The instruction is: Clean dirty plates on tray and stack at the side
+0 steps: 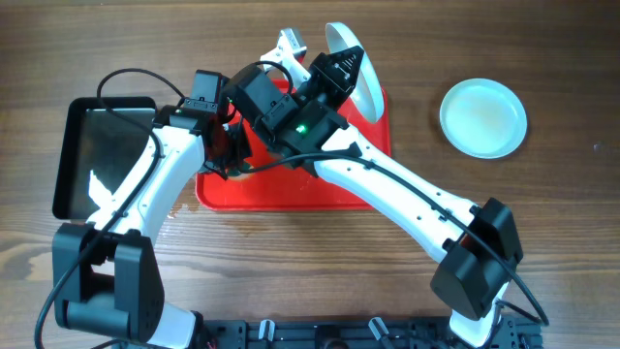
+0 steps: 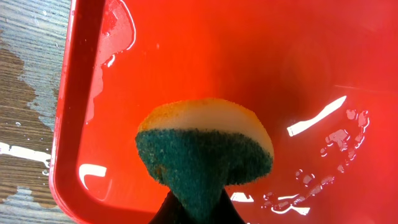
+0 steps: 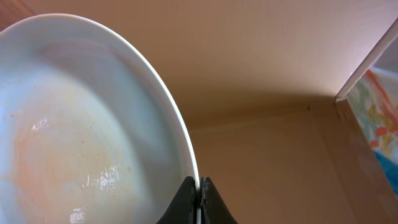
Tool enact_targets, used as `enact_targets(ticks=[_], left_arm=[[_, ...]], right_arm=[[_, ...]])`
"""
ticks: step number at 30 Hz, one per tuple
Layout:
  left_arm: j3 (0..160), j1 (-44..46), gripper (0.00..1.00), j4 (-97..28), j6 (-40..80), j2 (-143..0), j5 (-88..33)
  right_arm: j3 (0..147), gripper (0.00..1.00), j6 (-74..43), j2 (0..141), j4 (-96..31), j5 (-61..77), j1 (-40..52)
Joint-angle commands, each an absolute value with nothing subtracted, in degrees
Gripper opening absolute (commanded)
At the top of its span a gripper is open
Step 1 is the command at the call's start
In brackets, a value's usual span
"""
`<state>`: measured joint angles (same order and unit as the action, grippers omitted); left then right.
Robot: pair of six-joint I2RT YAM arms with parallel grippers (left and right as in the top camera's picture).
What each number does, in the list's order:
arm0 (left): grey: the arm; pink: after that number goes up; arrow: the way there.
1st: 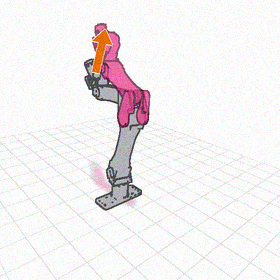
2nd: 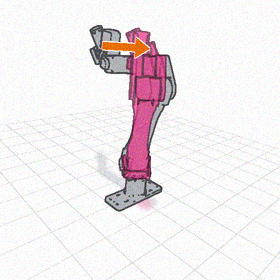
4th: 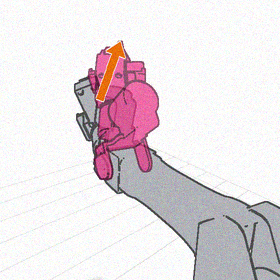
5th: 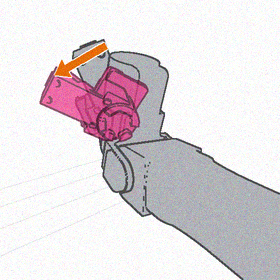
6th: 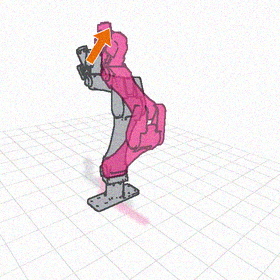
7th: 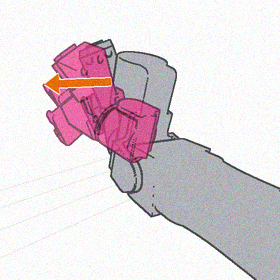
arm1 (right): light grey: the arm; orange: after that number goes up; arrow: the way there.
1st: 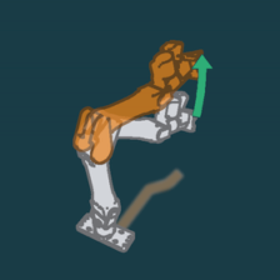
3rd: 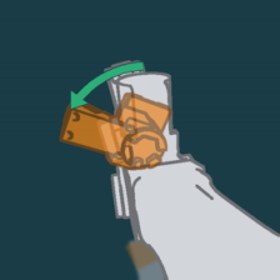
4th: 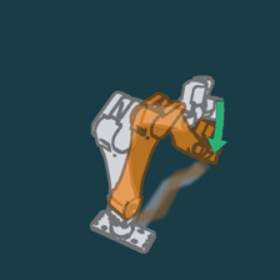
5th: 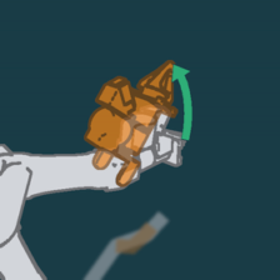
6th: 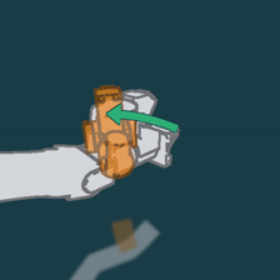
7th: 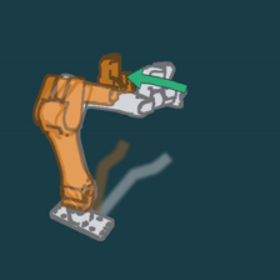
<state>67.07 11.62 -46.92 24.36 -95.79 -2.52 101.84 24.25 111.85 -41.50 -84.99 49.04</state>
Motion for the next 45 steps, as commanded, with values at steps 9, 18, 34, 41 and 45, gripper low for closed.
enact_targets(ticks=[9, 18, 34, 41, 45], left_arm=[[64.5, 11.7, 0.04, -45.3, 24.9, -96.4, -3.2], [64.4, 11.8, 0.04, -42.3, 24.8, -96.4, -6.0], [64.4, 18.4, 0.04, -38.1, 21.6, -104.2, -10.8], [64.4, 18.1, 0.04, -38.2, 21.3, -108.1, 1.3], [64.4, 18.1, 0.04, -37.2, 21.2, -108.3, 17.2]], right_arm=[[100.6, 0.04, -13.5, 110.8, -59.1, -47.2, 44.4], [82.1, 0.04, -28.7, 111.2, -43.2, -11.4, 34.8], [70.8, 0.04, -33.5, 111.2, -28.8, -3.7, 34.8], [70.8, 0.04, -33.1, 111.2, -29.0, -3.7, 34.8], [70.8, 0.05, -33.1, 111.2, -29.1, -3.7, 34.8]])
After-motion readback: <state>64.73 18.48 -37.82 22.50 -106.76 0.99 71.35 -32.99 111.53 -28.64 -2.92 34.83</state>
